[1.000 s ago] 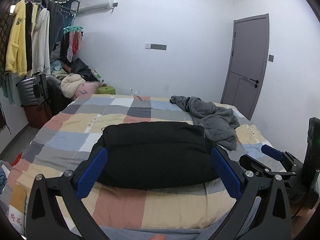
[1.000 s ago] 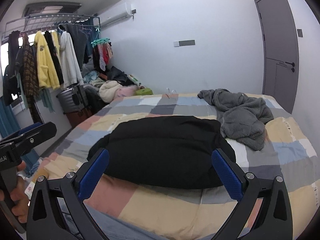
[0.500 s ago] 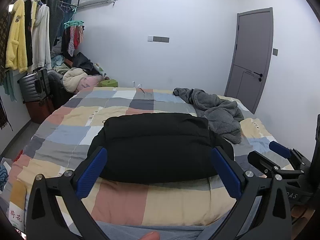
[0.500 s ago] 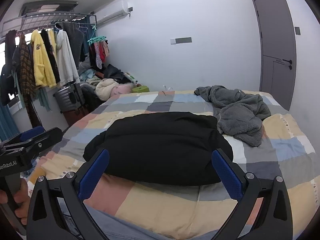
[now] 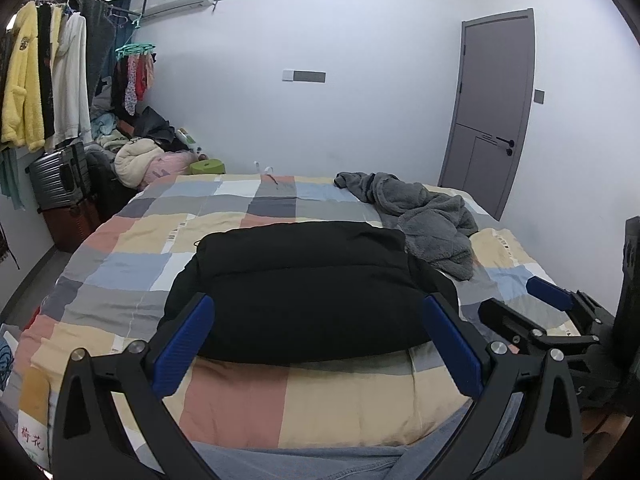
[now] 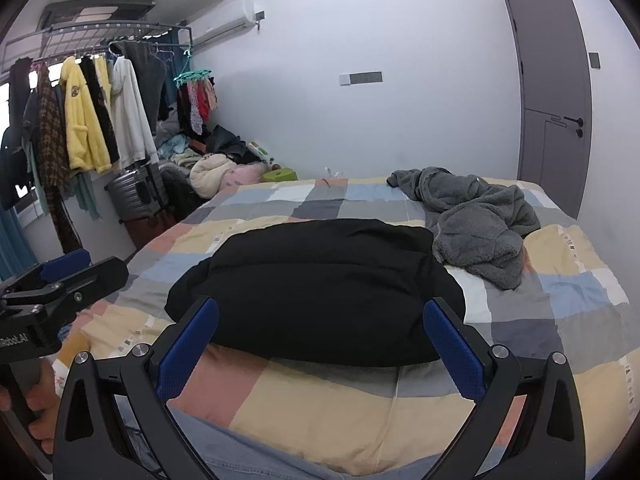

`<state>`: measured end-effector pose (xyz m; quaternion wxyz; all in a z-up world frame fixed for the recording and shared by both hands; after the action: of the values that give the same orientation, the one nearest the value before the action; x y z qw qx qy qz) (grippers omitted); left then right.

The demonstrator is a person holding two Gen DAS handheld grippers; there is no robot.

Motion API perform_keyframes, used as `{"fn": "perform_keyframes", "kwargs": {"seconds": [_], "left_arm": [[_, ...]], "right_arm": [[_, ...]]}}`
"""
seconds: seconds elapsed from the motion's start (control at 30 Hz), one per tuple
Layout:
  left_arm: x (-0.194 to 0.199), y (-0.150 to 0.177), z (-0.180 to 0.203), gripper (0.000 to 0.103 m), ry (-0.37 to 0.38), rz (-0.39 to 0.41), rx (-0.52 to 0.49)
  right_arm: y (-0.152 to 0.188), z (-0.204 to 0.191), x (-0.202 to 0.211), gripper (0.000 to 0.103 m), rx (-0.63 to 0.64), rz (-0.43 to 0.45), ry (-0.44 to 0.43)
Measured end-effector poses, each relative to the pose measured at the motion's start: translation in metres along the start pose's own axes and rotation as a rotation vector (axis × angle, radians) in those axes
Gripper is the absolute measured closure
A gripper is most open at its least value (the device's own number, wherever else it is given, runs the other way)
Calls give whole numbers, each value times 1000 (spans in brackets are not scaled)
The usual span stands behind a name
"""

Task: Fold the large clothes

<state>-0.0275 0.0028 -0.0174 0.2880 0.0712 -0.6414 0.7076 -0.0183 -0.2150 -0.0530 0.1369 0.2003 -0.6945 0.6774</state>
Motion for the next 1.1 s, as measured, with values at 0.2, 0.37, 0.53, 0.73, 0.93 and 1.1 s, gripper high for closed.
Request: {"fn": "perform_keyframes", "kwargs": {"seconds": [0.2,0.37,0.53,0.73,0.93,1.1], "left_arm": [[0,1,-4,0,-7,-4,14],[0,2,-9,0,-13,-2,28],[-2,2,-9,0,-32,-8,22],[-4,2,-10,0,-49,-7,21],[-10,4,-8,0,-61,-19,23],[-12,7,-8,0,-67,-28,21]], "right_arm": [[2,3,-1,0,0,-4,13],[3,4,1,0,2,-5,29],[4,6,-1,0,6,-12,42],[5,12,3,0,-5,-7,57],[6,18,3,0,-25,-5,50],[8,21,2,0,-38,-4,44]]}}
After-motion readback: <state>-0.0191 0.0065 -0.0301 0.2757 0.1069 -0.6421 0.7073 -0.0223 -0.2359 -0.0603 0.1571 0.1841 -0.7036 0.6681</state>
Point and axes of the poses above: each gripper's, at about its wrist camera, not at the fingertips, and x roughly against the way its jaws point, z to its right, y to its underside, the point moved 1 cm from there along -x, roughly the way its jaws point, and after that the axes turned 10 degrees about y, right-handed, at the moved point
